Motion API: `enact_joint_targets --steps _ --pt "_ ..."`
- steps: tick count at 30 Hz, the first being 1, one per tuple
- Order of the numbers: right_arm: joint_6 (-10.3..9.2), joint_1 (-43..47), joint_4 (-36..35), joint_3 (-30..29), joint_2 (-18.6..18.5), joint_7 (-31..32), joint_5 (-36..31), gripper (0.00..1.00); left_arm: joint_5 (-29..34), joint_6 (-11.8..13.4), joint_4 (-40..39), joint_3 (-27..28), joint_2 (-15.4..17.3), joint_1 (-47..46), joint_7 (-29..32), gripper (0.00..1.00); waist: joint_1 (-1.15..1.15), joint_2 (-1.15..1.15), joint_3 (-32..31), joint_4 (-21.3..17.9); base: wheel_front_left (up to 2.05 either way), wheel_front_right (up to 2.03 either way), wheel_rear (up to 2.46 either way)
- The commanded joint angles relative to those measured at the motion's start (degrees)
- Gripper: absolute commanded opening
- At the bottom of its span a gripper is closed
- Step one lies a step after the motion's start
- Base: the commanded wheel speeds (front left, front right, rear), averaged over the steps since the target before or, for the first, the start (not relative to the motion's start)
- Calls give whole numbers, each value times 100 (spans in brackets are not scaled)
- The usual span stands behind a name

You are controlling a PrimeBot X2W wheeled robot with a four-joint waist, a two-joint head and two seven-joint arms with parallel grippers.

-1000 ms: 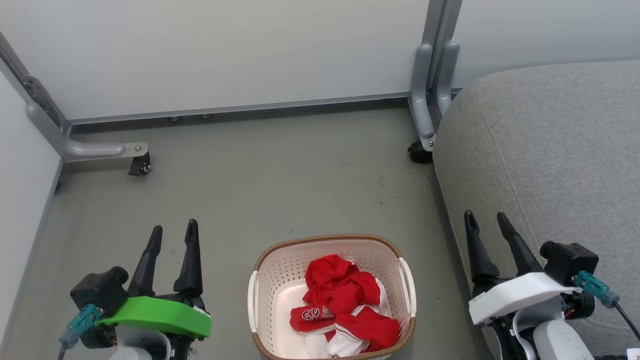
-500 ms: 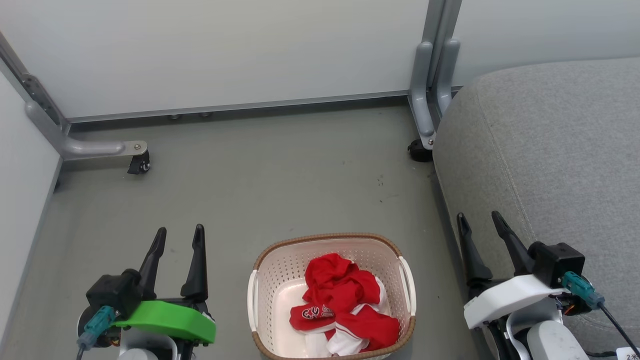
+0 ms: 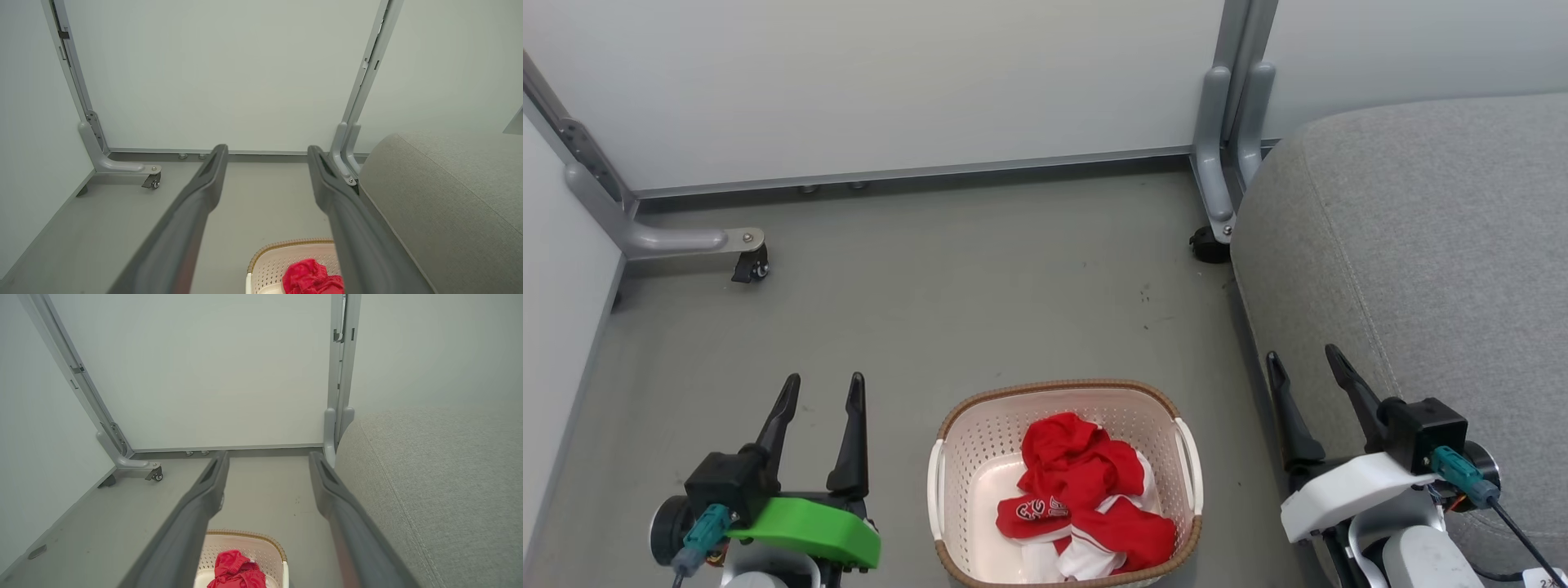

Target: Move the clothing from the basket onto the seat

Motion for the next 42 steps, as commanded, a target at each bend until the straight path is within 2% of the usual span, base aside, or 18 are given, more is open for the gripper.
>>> enact_joint_targets --steps 1,14,31,36,42 --pt "2 63 -36 1 -27 -7 -77 100 103 -19 12 -1 -7 38 -50 100 0 0 0 1 0 0 0" --pt "2 123 -70 -2 -29 -51 -475 100 511 -21 87 -1 -41 68 -194 100 0 0 21 13 0 0 0" --pt "1 80 -108 -83 -29 33 -288 100 453 -21 160 103 -77 52 -168 100 0 0 98 35 0 0 0" --pt "2 -43 -204 -102 -29 32 -289 100 526 -21 162 100 -93 -131 -168 100 0 0 330 24 0 0 0" --pt "2 -323 -401 -146 -28 14 -343 100 741 -21 298 -34 -106 -515 -168 100 0 0 934 -33 0 0 0"
